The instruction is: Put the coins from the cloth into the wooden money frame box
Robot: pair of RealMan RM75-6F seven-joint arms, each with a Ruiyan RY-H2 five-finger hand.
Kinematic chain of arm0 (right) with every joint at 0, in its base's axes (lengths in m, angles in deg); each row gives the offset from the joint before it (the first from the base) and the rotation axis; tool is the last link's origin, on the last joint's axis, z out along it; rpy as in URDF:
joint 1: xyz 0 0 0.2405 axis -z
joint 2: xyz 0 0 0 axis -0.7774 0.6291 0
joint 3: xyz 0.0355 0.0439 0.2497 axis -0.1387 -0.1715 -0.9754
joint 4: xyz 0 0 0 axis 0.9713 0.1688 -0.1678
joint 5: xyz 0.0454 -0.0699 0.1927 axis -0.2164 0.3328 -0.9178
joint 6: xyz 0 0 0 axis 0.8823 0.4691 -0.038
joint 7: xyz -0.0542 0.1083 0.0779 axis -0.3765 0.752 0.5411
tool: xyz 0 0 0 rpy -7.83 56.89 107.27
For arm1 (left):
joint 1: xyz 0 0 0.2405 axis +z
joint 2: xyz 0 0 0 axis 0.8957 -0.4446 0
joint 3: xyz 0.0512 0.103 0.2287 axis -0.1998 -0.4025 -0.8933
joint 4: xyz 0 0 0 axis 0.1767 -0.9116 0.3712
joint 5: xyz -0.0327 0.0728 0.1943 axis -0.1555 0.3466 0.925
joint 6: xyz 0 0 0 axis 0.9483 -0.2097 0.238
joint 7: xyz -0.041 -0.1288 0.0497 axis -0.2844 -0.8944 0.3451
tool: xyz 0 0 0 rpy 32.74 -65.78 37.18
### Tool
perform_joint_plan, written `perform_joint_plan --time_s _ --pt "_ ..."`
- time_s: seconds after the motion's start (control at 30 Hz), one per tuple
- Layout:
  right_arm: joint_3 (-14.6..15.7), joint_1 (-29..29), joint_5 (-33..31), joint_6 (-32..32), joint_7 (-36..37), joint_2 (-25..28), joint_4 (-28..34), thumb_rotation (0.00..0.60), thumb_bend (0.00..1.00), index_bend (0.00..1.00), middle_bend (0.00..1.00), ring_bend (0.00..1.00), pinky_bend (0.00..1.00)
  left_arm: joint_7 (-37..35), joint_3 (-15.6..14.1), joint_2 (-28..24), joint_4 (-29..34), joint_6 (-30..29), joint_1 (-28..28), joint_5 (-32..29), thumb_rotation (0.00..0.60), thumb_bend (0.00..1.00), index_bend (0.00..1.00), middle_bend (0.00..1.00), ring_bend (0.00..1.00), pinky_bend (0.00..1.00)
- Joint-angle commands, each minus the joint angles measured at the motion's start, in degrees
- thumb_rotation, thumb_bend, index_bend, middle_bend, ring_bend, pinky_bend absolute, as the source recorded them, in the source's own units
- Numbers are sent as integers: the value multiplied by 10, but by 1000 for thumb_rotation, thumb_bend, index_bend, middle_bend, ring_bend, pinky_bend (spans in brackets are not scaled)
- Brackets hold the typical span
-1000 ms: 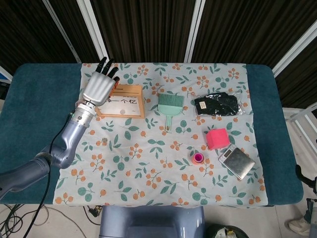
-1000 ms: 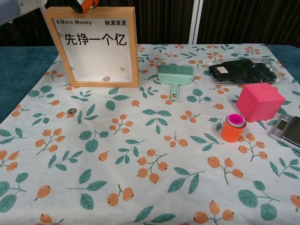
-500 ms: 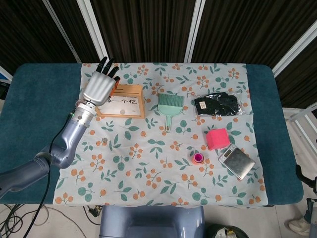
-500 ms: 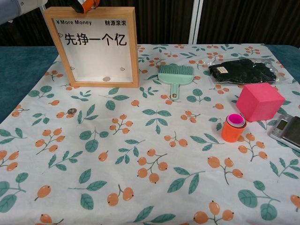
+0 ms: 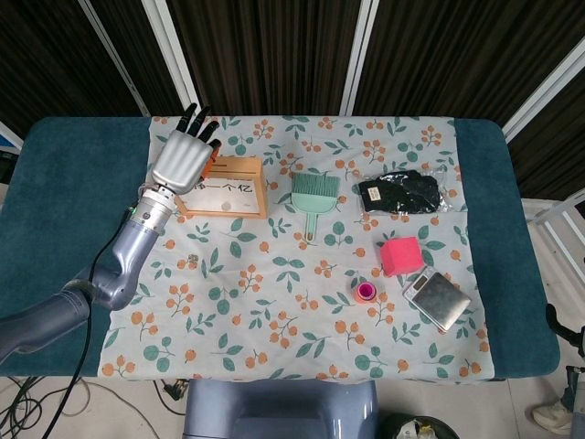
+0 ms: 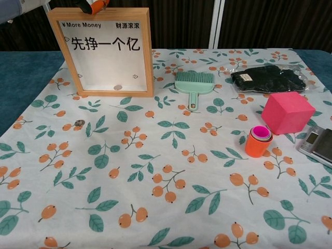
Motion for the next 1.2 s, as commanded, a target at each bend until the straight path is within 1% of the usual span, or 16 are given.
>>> perform_joint_plan --time_s 0.03,0.6,1.2 --pt "0 0 0 -1 -1 0 0 600 395 128 26 0 0 0 0 -1 2 0 0 1 600 387 511 194 2 8" --pt "-2 0 -4 -2 -2 -2 1 600 395 128 26 0 0 2 1 -3 7 -6 0 2 600 387 601 212 1 8" --pt "-3 0 -6 -2 -3 -2 2 600 394 128 26 0 0 7 0 -9 20 -2 2 -5 600 387 609 213 0 8"
